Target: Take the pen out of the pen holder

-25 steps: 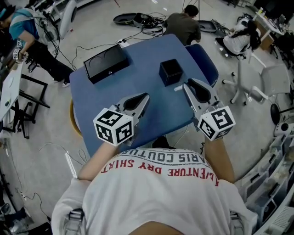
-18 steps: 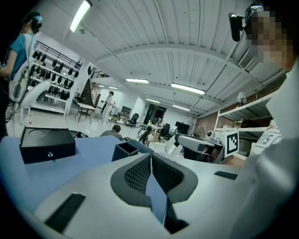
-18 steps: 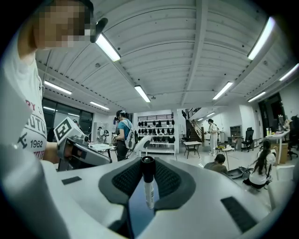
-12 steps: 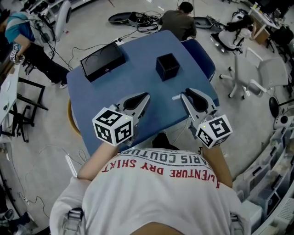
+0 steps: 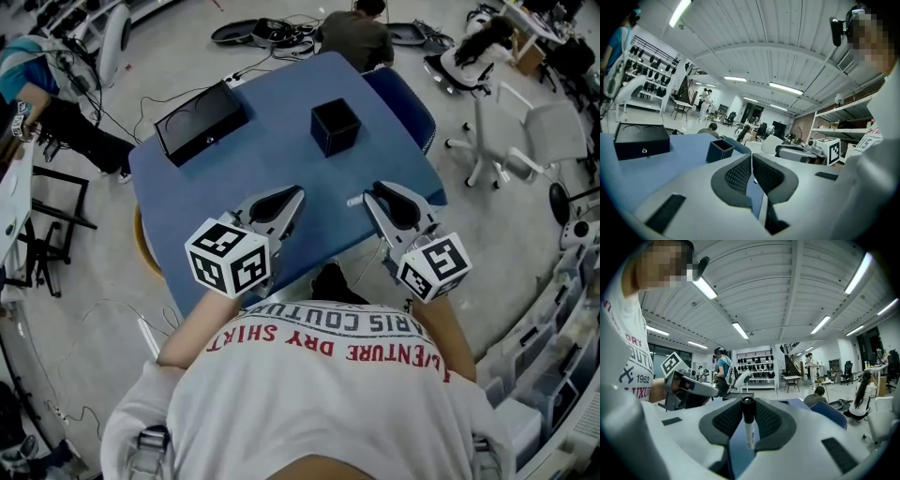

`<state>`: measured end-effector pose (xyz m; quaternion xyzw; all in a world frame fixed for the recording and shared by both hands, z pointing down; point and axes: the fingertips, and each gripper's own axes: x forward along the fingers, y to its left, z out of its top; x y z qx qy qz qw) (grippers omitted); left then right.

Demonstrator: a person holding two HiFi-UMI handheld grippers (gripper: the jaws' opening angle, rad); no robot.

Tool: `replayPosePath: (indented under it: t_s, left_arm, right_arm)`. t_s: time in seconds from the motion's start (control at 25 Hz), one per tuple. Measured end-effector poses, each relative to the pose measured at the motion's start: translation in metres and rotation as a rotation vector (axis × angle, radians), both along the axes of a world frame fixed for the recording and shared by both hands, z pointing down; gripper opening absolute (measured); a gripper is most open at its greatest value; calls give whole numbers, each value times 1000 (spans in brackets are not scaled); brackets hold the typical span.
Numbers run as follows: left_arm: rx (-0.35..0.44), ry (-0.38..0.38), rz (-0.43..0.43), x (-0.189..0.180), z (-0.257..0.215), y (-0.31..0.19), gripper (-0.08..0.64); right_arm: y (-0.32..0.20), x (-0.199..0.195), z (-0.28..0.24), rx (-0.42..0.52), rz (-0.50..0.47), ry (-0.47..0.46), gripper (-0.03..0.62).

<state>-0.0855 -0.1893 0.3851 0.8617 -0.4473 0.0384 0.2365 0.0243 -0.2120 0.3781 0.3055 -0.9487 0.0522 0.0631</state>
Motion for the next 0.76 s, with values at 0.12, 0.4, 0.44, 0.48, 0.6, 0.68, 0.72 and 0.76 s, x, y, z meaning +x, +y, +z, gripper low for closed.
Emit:
replayPosePath:
  t_s: [0.12, 0.4, 0.44, 0.48, 0.6, 0.68, 0.72, 0.76]
  left_arm:
    - [-4, -2, 18, 9, 3, 0, 32]
    - [-13, 10, 25, 14, 3, -5, 32]
    - [-15, 10, 25, 13, 3, -6, 32]
    - [-17, 11, 26, 13, 4, -7, 32]
    - [-29, 16, 30, 15, 8, -12, 32]
    - [-39, 22, 34, 17, 12, -14, 32]
    - [-44, 26, 36, 19, 13, -15, 32]
    - [-47, 28, 38, 20, 15, -16, 32]
  right_arm:
    - [1, 3, 3, -1, -3, -1, 92]
    - [-3, 7, 2, -11, 3, -2, 92]
    - [-5, 8, 2, -16, 8, 1, 92]
    - [-6, 7, 3, -21, 12, 4, 92]
    - [-12, 8, 5, -25, 20, 5, 92]
    - [-16, 9, 6, -26, 20, 5, 92]
    - [-18, 10, 7, -26, 19, 5, 92]
    - [-19, 10, 7, -26, 18, 4, 92]
